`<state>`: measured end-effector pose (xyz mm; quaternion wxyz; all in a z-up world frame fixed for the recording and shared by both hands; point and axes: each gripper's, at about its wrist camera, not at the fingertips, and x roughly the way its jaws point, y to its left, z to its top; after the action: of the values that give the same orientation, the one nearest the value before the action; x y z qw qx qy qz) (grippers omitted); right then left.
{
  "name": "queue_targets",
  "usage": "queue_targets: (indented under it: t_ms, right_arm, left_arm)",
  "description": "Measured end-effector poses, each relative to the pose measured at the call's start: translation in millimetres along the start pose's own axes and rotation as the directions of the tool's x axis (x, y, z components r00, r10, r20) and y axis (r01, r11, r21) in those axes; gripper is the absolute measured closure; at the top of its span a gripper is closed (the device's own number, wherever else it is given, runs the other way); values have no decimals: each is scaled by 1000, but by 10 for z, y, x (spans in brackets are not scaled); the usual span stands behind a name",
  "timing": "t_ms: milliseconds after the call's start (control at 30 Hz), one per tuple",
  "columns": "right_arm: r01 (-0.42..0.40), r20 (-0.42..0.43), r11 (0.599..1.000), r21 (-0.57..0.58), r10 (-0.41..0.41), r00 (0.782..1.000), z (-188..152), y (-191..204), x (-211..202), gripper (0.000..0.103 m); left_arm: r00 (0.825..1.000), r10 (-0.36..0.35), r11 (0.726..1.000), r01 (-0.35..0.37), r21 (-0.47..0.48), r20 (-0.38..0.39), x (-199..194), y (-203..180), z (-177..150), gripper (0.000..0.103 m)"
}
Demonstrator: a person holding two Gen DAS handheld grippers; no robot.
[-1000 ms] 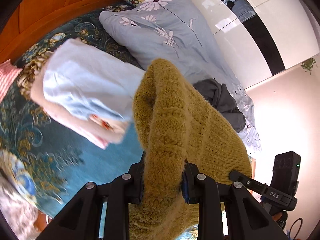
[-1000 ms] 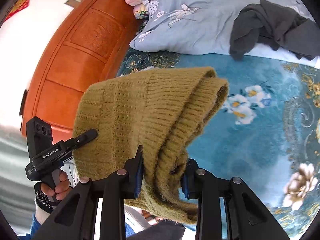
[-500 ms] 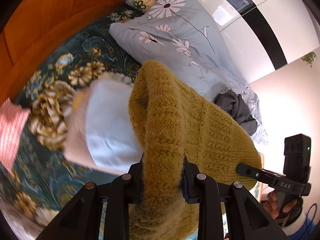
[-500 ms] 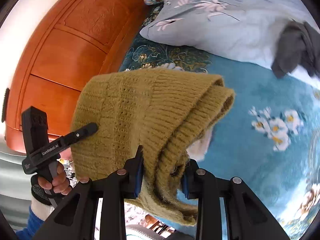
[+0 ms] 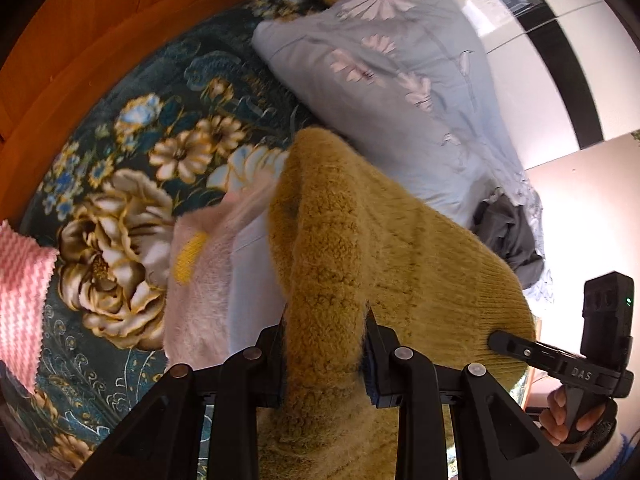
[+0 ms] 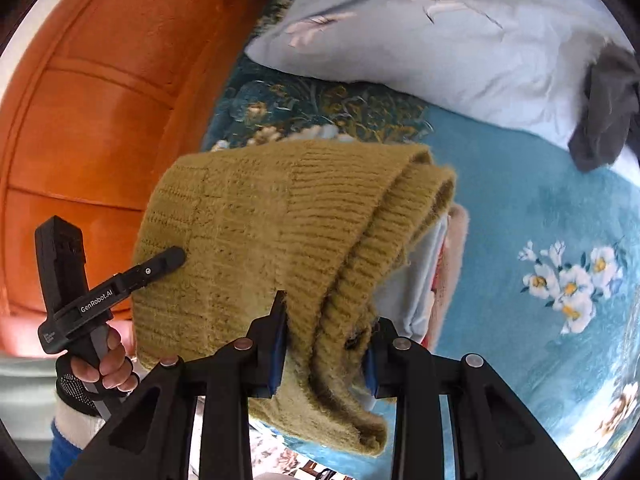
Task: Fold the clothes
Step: 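Carry the folded sweater with both tools toward the stack of folded clothes, then lower the sweater onto the clothes stack with both tools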
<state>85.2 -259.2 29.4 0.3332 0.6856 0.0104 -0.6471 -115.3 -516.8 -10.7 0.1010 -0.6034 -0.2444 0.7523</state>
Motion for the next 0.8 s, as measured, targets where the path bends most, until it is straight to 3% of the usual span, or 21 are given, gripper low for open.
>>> queue_targets:
  t_ms: [133,300,333,467,567,667,800]
  right_arm:
    - [17,-19,999,31,-17,1000,-6,-123,163,69]
    - [18,-21,999,46,-17,1000,-3,-154,157,67]
    - [18,-24,999,41,-17,1000,2,-142,149,64]
    - [38,-48,999,-34,-39,998,-28,-108,70,60]
    - [119,-17,987,-111,-121,992,-19,-87,-89,60]
    - [199,65,969,-149,-192,979,62,5,-289,60]
    - [143,115,973,-183,-123,986,99,280,-351,60]
  left_arm:
    - [1000,-22,998,22,-51,-16,171,179,45,70]
    - [1000,-21,999,21,-25,-20,154,162,63,62]
    - [1000,-11,1000,10,-20,-18,126,153,59,56]
    - [998,45,999,-46,6,42,-111,122,35,50]
    - [991,84,995,-89,53,101,-351,20,18,49]
    - [986,87,982,-108,152,139,-503,-228,-33,49]
    - [990,36,966,-70,250,138,-438,-501,-126,49]
